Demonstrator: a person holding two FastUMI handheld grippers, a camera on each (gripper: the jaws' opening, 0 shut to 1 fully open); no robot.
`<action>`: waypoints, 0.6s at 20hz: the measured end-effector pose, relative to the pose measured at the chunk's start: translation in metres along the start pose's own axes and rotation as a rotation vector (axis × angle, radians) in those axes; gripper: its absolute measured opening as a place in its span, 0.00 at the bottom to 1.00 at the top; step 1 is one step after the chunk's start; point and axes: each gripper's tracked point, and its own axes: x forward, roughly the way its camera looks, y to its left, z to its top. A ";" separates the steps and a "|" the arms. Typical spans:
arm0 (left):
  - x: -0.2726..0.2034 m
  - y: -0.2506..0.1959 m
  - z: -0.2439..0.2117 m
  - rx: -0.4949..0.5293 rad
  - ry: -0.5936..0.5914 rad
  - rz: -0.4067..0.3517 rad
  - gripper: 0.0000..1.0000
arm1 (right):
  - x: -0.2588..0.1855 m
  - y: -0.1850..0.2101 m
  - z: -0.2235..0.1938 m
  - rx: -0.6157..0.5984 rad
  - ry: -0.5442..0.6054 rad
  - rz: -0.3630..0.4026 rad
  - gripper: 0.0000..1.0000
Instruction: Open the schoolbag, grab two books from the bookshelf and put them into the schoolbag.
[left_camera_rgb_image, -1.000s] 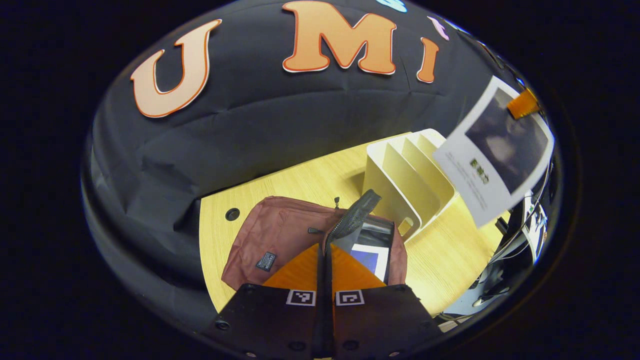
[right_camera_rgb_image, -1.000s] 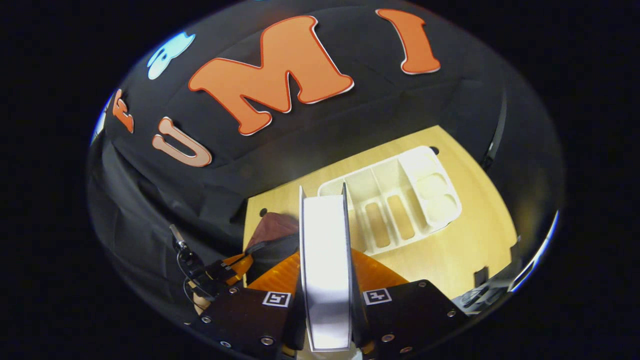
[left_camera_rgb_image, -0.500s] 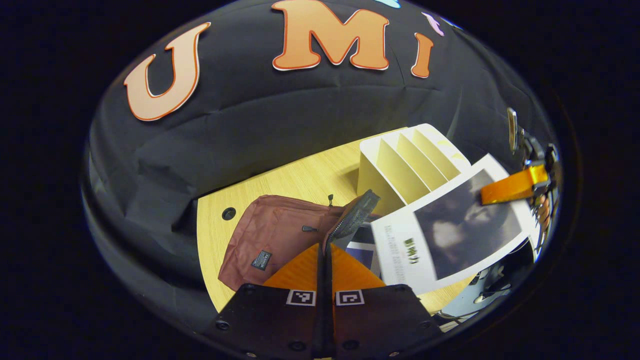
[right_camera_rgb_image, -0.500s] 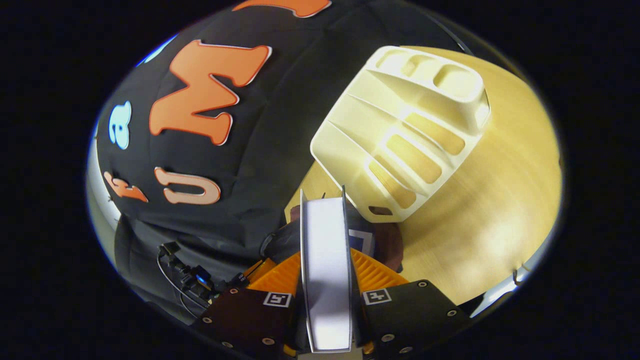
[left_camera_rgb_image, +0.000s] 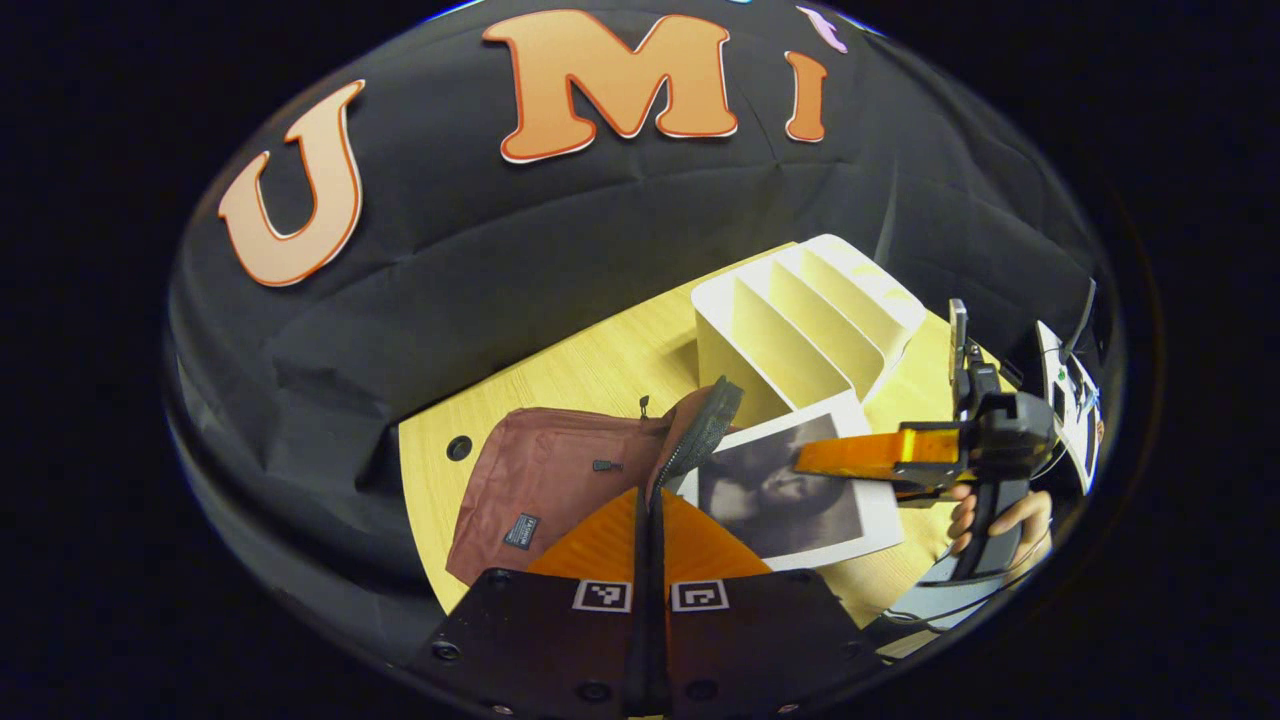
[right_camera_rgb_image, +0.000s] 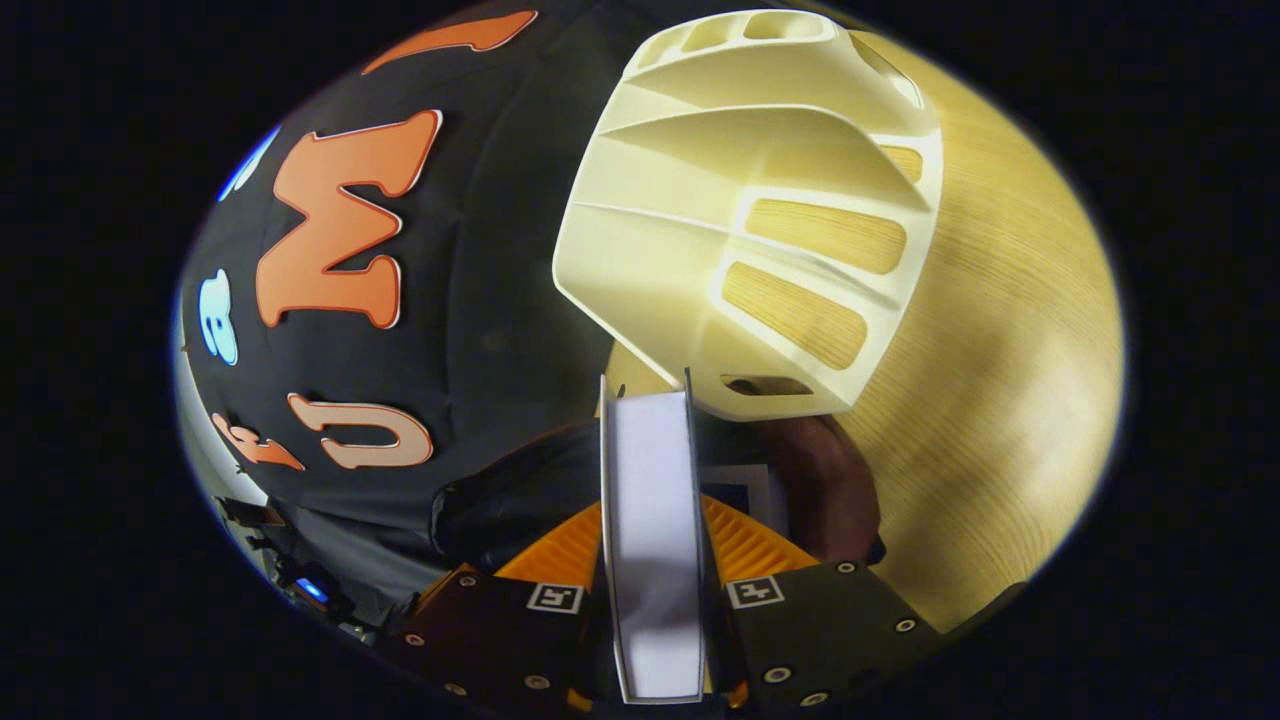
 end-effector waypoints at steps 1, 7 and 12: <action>-0.001 -0.002 0.002 0.003 -0.003 -0.002 0.00 | 0.006 0.001 -0.003 0.003 -0.025 0.010 0.37; -0.005 -0.016 0.014 0.043 -0.025 -0.022 0.01 | 0.048 0.012 -0.037 -0.018 -0.027 -0.012 0.38; -0.011 -0.024 0.017 0.064 -0.035 -0.027 0.00 | 0.069 0.005 -0.068 -0.012 0.048 -0.062 0.41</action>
